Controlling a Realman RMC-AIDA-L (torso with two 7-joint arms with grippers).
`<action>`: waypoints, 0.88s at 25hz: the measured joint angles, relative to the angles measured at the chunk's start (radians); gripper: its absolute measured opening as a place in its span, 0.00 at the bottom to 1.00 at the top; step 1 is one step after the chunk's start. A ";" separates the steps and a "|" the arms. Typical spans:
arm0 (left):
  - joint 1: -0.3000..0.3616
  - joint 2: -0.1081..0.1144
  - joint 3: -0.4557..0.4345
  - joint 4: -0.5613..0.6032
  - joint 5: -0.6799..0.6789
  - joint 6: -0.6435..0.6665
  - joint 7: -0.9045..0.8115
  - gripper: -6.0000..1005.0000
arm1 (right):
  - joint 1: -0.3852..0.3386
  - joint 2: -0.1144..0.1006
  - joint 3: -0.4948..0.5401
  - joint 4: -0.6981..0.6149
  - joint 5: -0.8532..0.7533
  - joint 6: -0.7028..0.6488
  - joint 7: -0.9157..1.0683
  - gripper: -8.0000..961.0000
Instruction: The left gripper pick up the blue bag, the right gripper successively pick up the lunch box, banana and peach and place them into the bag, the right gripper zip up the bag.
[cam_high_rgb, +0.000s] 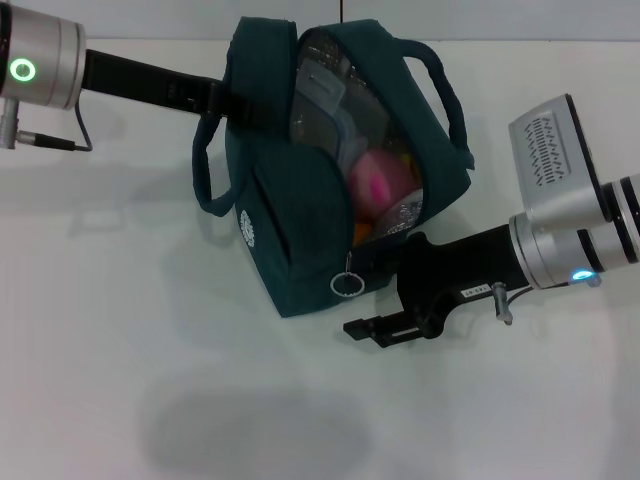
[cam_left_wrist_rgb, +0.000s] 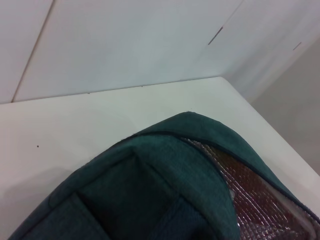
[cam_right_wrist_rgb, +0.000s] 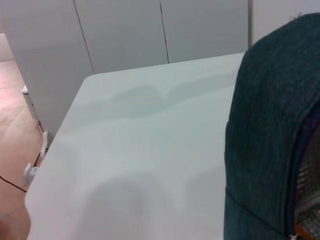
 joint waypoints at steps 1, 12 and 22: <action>0.000 0.000 0.000 0.000 0.000 0.000 0.000 0.05 | 0.000 0.000 0.000 0.000 0.000 0.003 0.000 0.61; 0.002 -0.001 0.000 0.000 0.000 0.000 0.000 0.05 | -0.002 0.000 -0.017 0.000 0.052 0.065 0.000 0.57; -0.001 -0.001 0.000 0.000 0.000 0.000 0.000 0.05 | 0.002 0.000 -0.146 -0.010 0.124 0.144 0.000 0.42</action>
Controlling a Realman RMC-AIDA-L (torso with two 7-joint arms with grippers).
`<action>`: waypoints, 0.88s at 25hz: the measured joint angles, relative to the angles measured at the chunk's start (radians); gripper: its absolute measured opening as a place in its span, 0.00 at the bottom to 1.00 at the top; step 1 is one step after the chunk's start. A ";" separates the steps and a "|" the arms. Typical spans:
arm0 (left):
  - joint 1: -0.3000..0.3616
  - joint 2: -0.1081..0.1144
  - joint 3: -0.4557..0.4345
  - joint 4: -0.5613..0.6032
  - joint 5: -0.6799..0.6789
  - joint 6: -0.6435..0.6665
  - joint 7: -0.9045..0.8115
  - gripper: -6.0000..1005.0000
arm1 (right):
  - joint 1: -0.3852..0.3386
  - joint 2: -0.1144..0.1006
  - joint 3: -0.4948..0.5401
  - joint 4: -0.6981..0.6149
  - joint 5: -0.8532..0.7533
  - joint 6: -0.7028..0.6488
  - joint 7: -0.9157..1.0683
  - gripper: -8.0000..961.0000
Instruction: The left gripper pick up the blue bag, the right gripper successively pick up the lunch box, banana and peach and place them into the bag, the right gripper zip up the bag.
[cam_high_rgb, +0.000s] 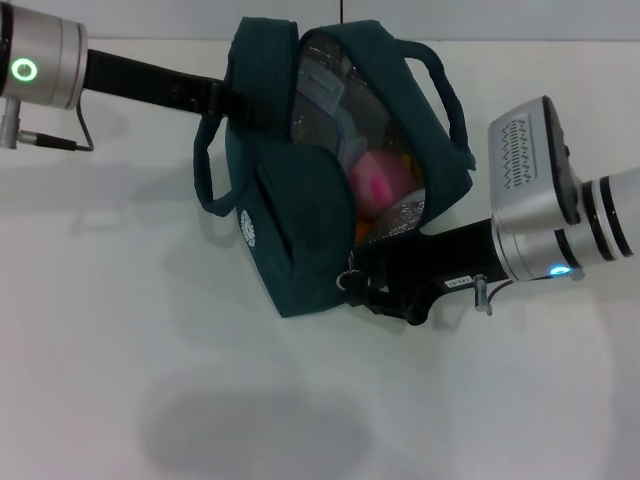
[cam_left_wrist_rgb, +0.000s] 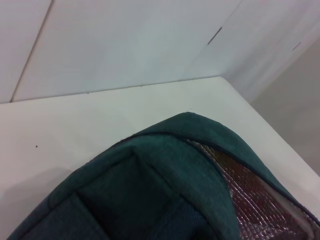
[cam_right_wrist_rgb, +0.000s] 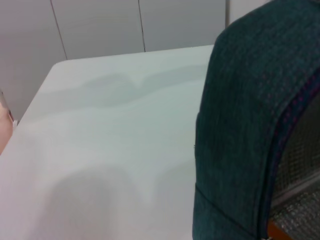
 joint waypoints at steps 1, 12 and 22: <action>0.000 0.000 0.000 0.000 0.000 0.000 0.000 0.05 | 0.000 0.000 -0.003 0.000 0.003 0.003 0.000 0.39; 0.006 0.001 0.000 0.002 0.000 0.000 0.003 0.05 | -0.016 0.000 0.005 -0.003 0.046 0.023 -0.024 0.02; 0.009 0.005 0.000 0.000 0.000 0.000 0.003 0.05 | -0.082 -0.008 0.059 -0.036 0.048 0.029 -0.025 0.02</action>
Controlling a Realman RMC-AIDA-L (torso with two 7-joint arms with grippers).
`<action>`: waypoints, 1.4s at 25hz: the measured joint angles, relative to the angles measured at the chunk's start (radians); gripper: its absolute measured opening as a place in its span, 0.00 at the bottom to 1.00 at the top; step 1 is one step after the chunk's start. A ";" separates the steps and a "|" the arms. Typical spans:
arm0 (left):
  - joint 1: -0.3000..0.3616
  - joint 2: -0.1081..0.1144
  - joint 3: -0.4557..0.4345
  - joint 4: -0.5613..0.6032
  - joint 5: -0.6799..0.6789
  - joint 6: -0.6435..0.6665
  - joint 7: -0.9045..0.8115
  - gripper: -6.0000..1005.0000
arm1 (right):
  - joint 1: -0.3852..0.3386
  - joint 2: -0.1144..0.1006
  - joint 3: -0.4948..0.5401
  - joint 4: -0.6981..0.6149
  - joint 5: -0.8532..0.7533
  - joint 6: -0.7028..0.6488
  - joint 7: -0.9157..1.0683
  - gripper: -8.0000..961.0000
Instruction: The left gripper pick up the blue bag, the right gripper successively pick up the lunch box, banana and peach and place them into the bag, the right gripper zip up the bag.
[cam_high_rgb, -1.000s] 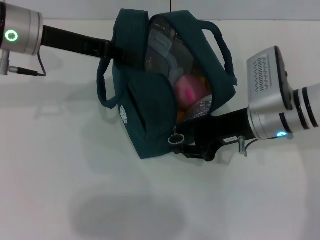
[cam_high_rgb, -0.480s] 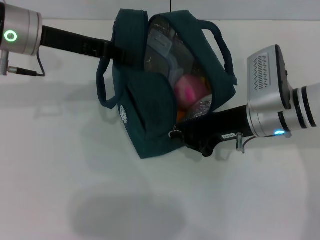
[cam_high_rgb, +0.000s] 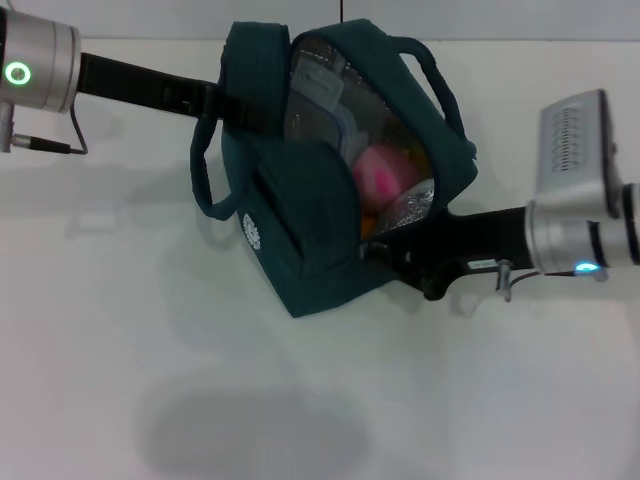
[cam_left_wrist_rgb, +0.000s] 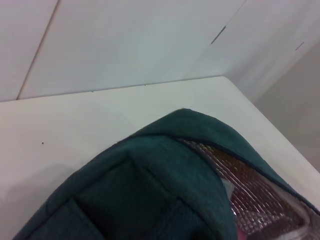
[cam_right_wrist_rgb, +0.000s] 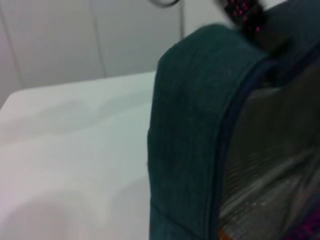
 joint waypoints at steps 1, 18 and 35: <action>0.000 0.000 0.000 0.000 0.000 0.000 0.000 0.05 | -0.053 -0.003 0.036 -0.060 0.000 -0.019 -0.005 0.02; 0.002 0.000 0.000 0.000 0.000 -0.002 0.008 0.05 | -0.137 -0.026 0.148 -0.164 -0.039 -0.181 -0.026 0.02; 0.004 -0.003 0.000 0.000 0.009 -0.026 0.022 0.05 | -0.085 -0.076 0.232 -0.164 -0.079 -0.279 0.122 0.02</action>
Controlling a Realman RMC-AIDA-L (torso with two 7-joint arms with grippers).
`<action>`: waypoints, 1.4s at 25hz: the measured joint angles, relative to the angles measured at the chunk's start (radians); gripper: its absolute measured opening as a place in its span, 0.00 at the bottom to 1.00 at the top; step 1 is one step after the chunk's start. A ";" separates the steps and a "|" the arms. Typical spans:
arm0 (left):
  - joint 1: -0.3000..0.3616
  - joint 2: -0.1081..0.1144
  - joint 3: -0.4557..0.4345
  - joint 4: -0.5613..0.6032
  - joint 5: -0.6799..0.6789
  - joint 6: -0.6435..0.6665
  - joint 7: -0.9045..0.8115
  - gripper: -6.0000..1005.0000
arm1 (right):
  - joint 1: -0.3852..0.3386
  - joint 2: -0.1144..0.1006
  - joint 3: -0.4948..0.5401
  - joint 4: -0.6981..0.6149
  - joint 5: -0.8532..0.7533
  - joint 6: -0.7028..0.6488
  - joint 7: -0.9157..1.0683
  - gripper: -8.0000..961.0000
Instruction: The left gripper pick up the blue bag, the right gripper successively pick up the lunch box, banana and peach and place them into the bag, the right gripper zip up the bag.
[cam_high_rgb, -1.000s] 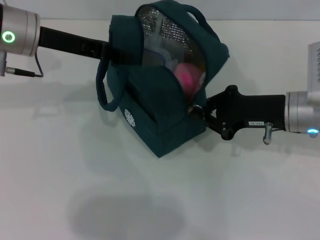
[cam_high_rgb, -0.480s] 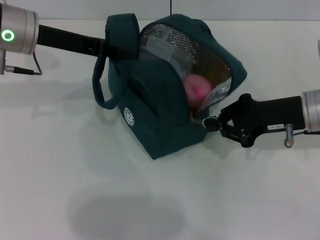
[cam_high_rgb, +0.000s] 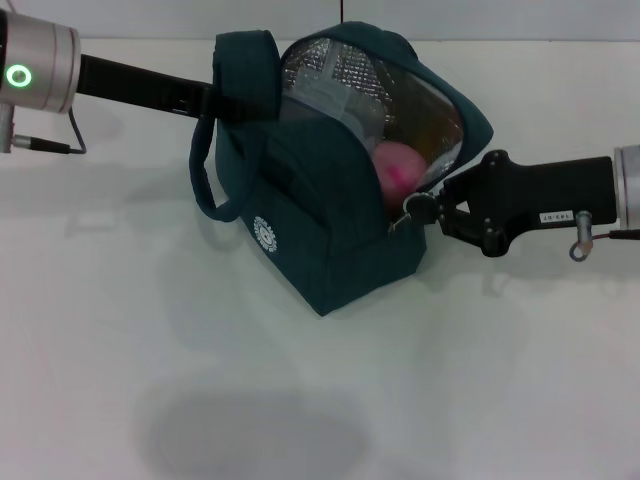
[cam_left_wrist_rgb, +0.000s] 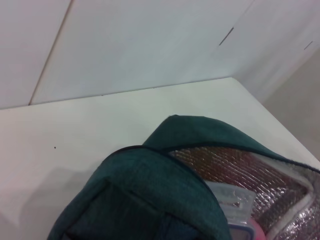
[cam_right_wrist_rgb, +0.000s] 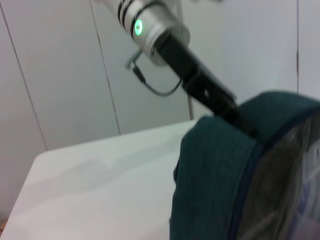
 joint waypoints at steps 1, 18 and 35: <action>0.002 -0.001 0.000 0.000 -0.001 0.000 0.001 0.05 | 0.001 0.003 0.010 -0.003 0.001 -0.009 -0.003 0.02; 0.028 -0.023 -0.135 0.000 -0.057 0.002 0.178 0.25 | 0.068 0.060 0.051 0.025 -0.072 -0.053 -0.034 0.03; 0.415 -0.090 -0.202 -0.184 -0.526 0.193 0.838 0.42 | 0.125 0.069 0.068 0.004 0.003 -0.057 -0.085 0.03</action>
